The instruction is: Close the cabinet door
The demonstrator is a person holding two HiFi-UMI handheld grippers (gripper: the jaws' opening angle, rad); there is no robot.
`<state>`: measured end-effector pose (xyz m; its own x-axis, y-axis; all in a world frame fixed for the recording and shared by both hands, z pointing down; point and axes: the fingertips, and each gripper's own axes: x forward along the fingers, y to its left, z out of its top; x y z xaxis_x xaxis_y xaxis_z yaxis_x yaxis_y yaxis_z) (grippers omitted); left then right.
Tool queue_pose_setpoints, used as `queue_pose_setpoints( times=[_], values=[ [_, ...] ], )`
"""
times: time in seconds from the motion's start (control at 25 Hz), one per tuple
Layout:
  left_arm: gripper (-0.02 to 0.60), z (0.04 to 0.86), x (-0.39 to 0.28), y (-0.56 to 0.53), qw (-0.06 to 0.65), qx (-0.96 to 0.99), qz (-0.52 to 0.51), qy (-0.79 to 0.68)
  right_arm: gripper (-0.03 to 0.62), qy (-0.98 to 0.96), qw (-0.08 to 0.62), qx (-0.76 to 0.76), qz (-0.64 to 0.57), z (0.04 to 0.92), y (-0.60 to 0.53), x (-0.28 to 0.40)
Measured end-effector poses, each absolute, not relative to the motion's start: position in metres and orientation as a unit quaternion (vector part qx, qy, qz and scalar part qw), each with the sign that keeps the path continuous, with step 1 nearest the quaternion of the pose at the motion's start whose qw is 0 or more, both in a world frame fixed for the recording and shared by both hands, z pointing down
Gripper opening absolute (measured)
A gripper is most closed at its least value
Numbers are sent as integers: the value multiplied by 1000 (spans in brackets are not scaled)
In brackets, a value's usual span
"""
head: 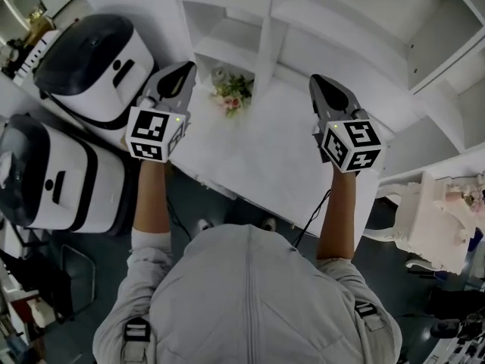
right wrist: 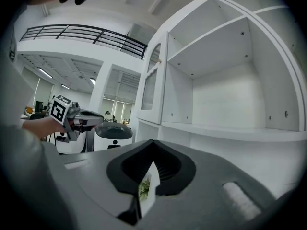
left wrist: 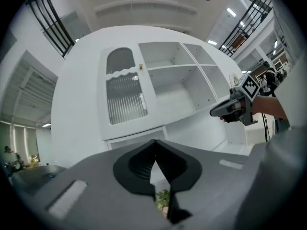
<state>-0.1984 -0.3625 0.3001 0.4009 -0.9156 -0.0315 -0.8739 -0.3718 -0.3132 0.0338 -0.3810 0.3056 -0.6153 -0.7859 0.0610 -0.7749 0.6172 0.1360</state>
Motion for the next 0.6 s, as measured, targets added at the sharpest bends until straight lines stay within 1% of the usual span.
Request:
queue_pose_setpoints(
  times=[0.2,0.28,0.4,0.6],
  values=[
    [15,303,-217,-341,126,-819,-53,558,2,-902,75,420,-63,310,-375,11],
    [15,306,-222,-335,123,-816,-54,562,0,-909,71,405,-69,310,-370,0],
    [15,306,-225,-330,124,-814,-50,565,0,-919,68,381,-79,309,-361,-15],
    [15,306,-222,-326,128,-816,-51,561,-2,-919,87,375,-83,315,-358,-24]
  ],
)
